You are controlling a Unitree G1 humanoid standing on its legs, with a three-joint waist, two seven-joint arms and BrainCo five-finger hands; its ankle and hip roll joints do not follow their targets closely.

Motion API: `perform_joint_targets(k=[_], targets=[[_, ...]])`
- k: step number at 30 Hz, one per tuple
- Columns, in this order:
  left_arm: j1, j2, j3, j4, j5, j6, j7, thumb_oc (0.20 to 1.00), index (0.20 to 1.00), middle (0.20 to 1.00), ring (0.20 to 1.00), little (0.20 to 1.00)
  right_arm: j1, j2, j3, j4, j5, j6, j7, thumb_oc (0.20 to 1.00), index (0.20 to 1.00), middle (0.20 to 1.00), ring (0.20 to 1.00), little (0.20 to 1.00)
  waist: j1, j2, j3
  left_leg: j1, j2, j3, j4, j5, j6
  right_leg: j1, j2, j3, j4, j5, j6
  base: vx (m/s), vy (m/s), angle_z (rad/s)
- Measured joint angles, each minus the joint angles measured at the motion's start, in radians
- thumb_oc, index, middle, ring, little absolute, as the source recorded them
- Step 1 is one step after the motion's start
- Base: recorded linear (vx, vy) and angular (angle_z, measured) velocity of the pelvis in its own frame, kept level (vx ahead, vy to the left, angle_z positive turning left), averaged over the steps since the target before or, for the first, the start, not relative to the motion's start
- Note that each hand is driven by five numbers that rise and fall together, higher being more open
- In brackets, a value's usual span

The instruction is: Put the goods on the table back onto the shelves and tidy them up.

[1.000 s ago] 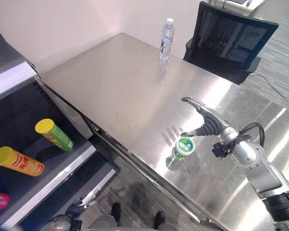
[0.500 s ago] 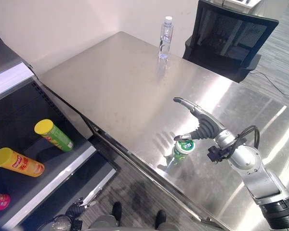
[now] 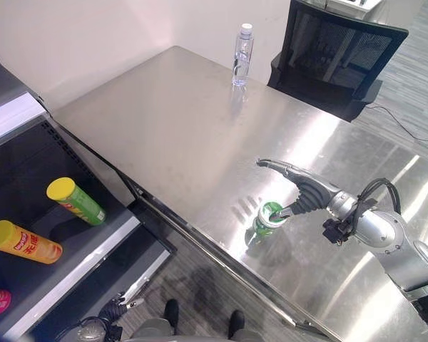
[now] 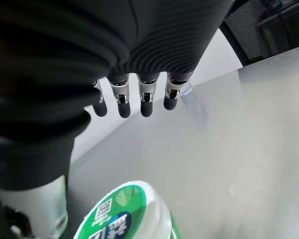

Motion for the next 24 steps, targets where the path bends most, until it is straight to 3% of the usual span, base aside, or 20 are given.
perform_joint_targets(k=[7,24], targets=[[-0.002,0.001,-0.002,0.0,0.0,0.0,0.0,1.0,1.0,1.0,1.0,1.0,-0.018,-0.031,0.113,-0.001,-0.02,-0.001,0.022,1.0,1.0,1.0,1.0,1.0,0.001,-0.004,-0.002,0.0,0.0,0.0,0.0,0.001,0.002,0.0,0.0,0.0,0.0,0.0,0.0,0.0,0.0,0.0],[-0.004,0.001,-0.002,0.002,0.0,-0.001,0.001,1.0,1.0,1.0,1.0,1.0,-0.046,-0.065,0.175,0.008,-0.078,-0.002,0.043,1.0,1.0,1.0,1.0,1.0,0.001,-0.007,-0.002,-0.001,0.001,0.0,0.0,-0.002,-0.004,-0.001,0.0,0.0,0.0,0.0,0.0,0.0,0.0,0.0]])
